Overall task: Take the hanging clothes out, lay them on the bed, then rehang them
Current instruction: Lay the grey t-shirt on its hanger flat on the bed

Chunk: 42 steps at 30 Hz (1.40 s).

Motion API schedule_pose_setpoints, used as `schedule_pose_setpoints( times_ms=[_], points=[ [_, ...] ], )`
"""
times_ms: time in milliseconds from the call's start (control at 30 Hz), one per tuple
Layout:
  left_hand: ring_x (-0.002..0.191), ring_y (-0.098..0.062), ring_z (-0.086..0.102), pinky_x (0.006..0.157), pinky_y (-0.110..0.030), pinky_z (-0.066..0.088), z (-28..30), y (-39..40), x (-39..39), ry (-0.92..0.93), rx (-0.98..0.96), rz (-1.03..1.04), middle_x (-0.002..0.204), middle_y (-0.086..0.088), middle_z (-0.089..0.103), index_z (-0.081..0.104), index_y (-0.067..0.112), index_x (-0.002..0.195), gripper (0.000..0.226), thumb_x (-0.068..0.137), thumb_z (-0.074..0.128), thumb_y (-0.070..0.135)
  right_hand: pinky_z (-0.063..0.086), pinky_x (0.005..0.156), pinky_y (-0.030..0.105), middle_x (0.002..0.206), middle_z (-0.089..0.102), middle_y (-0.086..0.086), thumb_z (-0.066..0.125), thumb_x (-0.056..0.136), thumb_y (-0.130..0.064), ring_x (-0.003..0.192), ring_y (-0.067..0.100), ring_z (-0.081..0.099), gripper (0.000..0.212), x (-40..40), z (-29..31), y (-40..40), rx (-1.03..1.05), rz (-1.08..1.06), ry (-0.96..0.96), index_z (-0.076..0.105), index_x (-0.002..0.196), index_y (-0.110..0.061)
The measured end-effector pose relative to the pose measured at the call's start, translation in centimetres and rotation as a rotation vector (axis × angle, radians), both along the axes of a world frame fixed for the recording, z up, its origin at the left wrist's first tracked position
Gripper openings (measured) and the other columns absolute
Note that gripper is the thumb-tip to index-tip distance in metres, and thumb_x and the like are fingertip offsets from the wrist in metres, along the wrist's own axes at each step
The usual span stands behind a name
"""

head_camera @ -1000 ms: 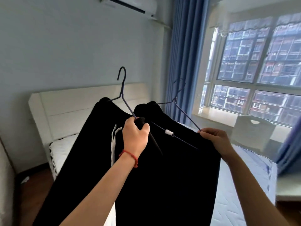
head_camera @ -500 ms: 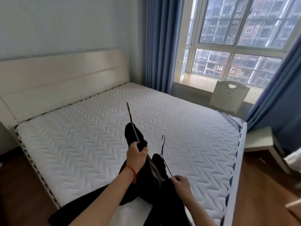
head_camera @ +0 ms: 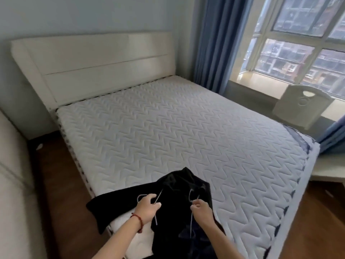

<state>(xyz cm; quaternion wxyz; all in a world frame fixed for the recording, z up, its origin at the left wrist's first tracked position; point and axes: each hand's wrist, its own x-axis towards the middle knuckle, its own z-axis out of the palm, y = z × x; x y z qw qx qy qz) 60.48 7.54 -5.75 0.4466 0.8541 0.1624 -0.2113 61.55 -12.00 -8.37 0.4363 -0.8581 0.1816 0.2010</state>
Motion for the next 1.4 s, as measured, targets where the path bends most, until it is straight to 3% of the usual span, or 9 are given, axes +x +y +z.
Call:
schedule_pose_setpoints(
  times_ms=[400,533,667,800,933,1033,1133,1233,1400],
  points=[
    [0.120,-0.016,0.051,0.101,-0.023,0.037,6.0,25.2,-22.8,-0.086,0.492,0.496,0.129,0.000,0.053,0.049,0.016,0.128,0.039,0.091,0.050,0.029,0.042,0.092,0.027,0.131,0.056,0.002,0.046,0.093,-0.032,0.118,0.019,0.053,0.040,-3.9,6.2,30.1,-0.059,1.055,-0.249,0.051,0.129,-0.017],
    [0.124,-0.017,0.049,0.100,-0.023,0.036,8.4,29.0,-31.5,-0.117,0.582,0.737,0.130,0.000,0.053,0.052,0.017,0.126,0.038,0.090,0.052,0.029,0.042,0.096,0.030,0.125,0.060,0.007,0.051,0.092,-0.026,0.117,0.023,0.054,0.033,-9.1,9.3,37.5,0.029,1.237,-0.371,0.057,0.121,-0.013],
    [0.122,-0.018,0.050,0.100,-0.026,0.038,13.0,32.3,-38.4,-0.214,0.829,0.914,0.130,-0.002,0.055,0.054,0.015,0.125,0.038,0.090,0.052,0.031,0.043,0.092,0.027,0.117,0.063,0.003,0.054,0.091,-0.024,0.108,0.019,0.058,0.029,-15.4,14.4,44.7,0.264,1.366,-0.505,0.061,0.118,-0.015],
    [0.105,-0.029,0.063,0.085,-0.038,0.052,18.4,34.6,-41.6,-0.376,1.061,1.035,0.110,-0.011,0.067,0.066,0.009,0.108,0.051,0.079,0.043,0.044,0.046,0.088,0.027,0.115,0.064,0.005,0.057,0.090,-0.023,0.105,0.021,0.061,0.030,-20.6,20.4,50.5,0.502,1.457,-0.646,0.062,0.117,-0.012],
    [0.120,-0.023,0.052,0.097,-0.035,0.044,23.8,35.0,-42.2,-0.489,1.174,1.097,0.125,-0.006,0.059,0.059,0.012,0.120,0.068,0.076,0.027,0.053,0.046,0.090,0.026,0.116,0.065,0.003,0.058,0.090,-0.023,0.106,0.018,0.062,0.030,-24.1,27.4,54.8,0.717,1.533,-0.753,0.062,0.119,-0.015],
    [0.120,-0.020,0.052,0.096,-0.034,0.047,28.0,35.3,-42.1,-0.552,1.310,1.107,0.127,-0.004,0.057,0.058,0.015,0.120,0.060,0.081,0.031,0.051,0.047,0.093,0.029,0.115,0.066,0.003,0.058,0.090,-0.024,0.106,0.016,0.062,0.030,-25.9,32.3,57.9,0.881,1.563,-0.824,0.062,0.117,-0.014],
    [0.111,-0.024,0.059,0.086,-0.035,0.051,32.7,35.3,-42.0,-0.624,1.556,1.110,0.119,-0.007,0.062,0.061,0.013,0.114,0.047,0.083,0.041,0.041,0.043,0.084,0.010,0.112,0.067,0.000,0.058,0.090,-0.022,0.099,0.009,0.062,0.027,-27.5,36.9,60.6,1.061,1.593,-0.884,0.063,0.115,-0.014],
    [0.111,-0.024,0.057,0.091,-0.036,0.048,37.0,35.2,-42.5,-0.599,1.767,1.149,0.118,-0.008,0.062,0.061,0.012,0.114,0.043,0.083,0.044,0.038,0.037,0.075,-0.003,0.109,0.065,-0.007,0.055,0.091,-0.022,0.097,0.004,0.059,0.027,-29.6,40.9,62.3,1.235,1.683,-0.889,0.063,0.116,-0.016],
    [0.115,-0.022,0.053,0.093,-0.039,0.046,41.5,34.4,-44.3,-0.359,1.964,1.286,0.122,-0.009,0.060,0.060,0.012,0.115,0.047,0.082,0.042,0.040,0.038,0.077,0.003,0.108,0.058,-0.014,0.053,0.092,-0.025,0.099,0.002,0.056,0.029,-34.2,44.9,63.5,1.467,1.890,-0.826,0.060,0.119,-0.019]
  ],
)
